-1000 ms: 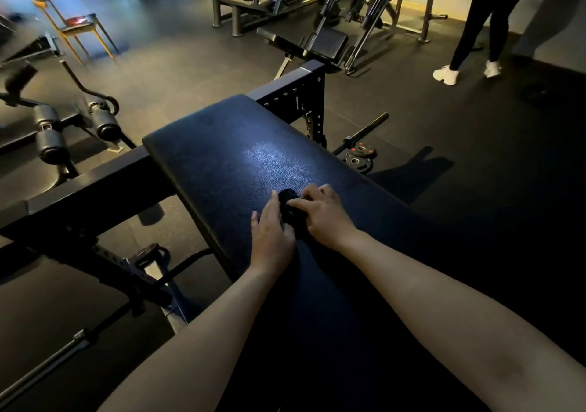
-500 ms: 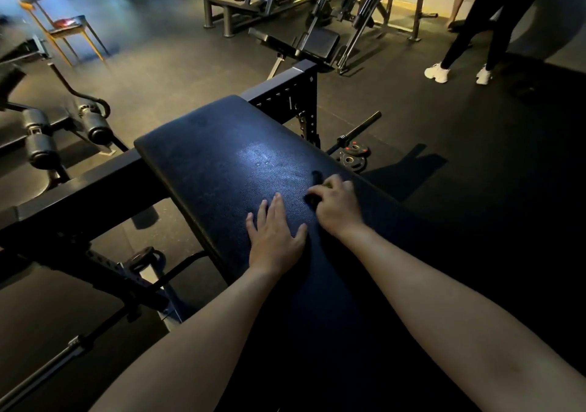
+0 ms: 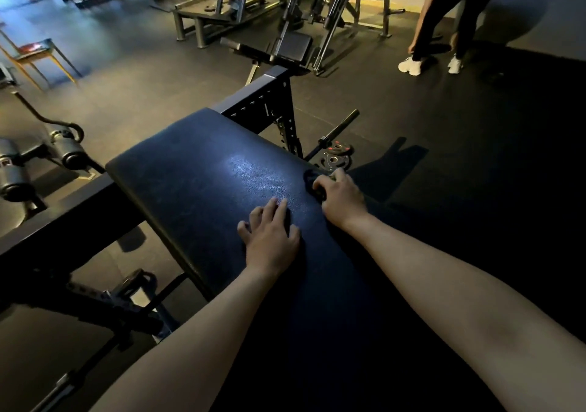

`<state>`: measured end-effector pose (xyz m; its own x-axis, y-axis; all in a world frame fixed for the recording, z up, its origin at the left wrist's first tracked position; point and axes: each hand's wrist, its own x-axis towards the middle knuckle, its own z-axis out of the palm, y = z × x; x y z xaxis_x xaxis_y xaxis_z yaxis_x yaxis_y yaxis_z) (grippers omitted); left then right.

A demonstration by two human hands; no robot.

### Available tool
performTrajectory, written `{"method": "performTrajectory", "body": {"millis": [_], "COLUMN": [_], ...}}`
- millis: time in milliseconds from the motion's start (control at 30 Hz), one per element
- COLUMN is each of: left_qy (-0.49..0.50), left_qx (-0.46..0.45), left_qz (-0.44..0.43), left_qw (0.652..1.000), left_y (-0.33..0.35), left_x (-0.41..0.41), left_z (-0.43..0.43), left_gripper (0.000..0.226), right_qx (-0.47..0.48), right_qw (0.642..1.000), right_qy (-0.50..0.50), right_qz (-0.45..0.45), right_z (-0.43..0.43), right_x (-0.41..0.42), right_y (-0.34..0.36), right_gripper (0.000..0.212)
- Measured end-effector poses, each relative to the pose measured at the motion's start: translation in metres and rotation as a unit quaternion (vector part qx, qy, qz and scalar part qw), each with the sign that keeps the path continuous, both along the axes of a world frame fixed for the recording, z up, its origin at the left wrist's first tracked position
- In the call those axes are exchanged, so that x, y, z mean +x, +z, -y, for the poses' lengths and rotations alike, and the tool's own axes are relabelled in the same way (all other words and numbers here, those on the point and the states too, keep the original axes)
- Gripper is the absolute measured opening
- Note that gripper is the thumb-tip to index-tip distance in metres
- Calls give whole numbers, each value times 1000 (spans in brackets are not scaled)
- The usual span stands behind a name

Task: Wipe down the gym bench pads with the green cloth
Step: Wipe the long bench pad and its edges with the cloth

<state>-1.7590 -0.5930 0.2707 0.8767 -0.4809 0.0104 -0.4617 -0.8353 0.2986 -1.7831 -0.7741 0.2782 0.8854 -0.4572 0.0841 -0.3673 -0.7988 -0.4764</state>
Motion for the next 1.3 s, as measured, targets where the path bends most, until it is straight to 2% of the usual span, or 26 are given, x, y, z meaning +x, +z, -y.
{"method": "performTrajectory", "body": {"millis": [67,167,233,333,533,633,767,867,1033,1133,1300], "left_qy": [-2,8,14,20,38,33,21,16,1,0,-3], "left_qx": [-2,-8,-10,-15,-46,-30,-18,-20,-9,-6,-6], "left_qz": [-9,1,8,15,-2,6,16,3,3,5,7], "left_qw": [1000,1000,1000,1000,998,999,999,1000,1000,1000,1000], "left_y": [-2,-7,-9,-10,-11,-11,-9,-9,-9,-10,-11], "left_x": [0,2,2,2,3,4,4,5,4,4,6], "left_z": [4,5,6,7,2,3,5,5,3,3,3], "left_gripper": [62,63,65,73,97,91,78,76,69,65,70], "right_qx": [-11,20,47,77,117,72,11,-1,9,-1,32], "right_qw": [998,988,984,991,984,982,999,998,983,988,999], "right_qy": [-55,-153,-170,-107,135,176,38,-67,-184,-153,11], "right_qz": [-5,-2,2,27,0,-1,13,1,-23,-23,-29], "right_z": [14,26,25,5,-65,-47,-2,26,27,1,-58], "right_x": [4,15,29,54,72,58,28,4,-10,-10,-12], "right_y": [-3,-6,-5,1,13,10,6,1,-4,3,6], "right_gripper": [34,35,34,34,25,31,42,45,35,36,31]}}
